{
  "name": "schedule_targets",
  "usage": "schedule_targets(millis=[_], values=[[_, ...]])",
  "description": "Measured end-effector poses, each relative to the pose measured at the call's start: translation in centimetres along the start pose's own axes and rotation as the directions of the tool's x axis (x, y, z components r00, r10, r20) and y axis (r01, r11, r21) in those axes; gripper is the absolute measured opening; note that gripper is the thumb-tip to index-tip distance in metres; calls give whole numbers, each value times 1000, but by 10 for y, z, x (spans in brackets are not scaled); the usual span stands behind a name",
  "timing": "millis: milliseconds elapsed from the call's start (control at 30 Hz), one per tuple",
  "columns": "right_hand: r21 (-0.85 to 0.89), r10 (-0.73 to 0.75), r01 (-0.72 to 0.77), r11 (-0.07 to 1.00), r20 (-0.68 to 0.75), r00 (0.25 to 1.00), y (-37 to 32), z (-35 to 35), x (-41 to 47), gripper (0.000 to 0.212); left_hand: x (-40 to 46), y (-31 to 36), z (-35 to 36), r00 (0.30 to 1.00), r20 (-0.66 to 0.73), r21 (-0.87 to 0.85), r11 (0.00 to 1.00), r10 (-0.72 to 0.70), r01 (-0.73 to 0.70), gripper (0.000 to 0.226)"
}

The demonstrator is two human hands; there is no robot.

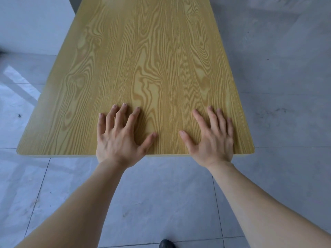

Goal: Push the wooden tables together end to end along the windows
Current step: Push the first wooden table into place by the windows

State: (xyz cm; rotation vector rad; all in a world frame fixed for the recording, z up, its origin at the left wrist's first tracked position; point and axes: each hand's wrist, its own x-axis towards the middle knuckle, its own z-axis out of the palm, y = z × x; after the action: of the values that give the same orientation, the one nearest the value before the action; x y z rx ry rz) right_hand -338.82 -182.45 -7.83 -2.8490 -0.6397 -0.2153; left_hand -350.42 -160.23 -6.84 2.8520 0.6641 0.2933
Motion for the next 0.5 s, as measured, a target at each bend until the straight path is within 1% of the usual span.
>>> schedule_targets(millis=[167, 333, 500], values=[[13, 1, -1, 1000, -15, 1000, 3, -2, -4, 83, -5, 1, -1, 1000, -19, 2, 1000, 5, -5, 88], [1, -7, 7, 1000, 24, 1000, 2, 5, -15, 84, -17, -3, 8, 1000, 12, 9, 1000, -3, 3, 89], [-12, -6, 6, 1000, 33, 999, 5, 6, -15, 84, -16, -3, 11, 1000, 7, 10, 1000, 2, -2, 89]])
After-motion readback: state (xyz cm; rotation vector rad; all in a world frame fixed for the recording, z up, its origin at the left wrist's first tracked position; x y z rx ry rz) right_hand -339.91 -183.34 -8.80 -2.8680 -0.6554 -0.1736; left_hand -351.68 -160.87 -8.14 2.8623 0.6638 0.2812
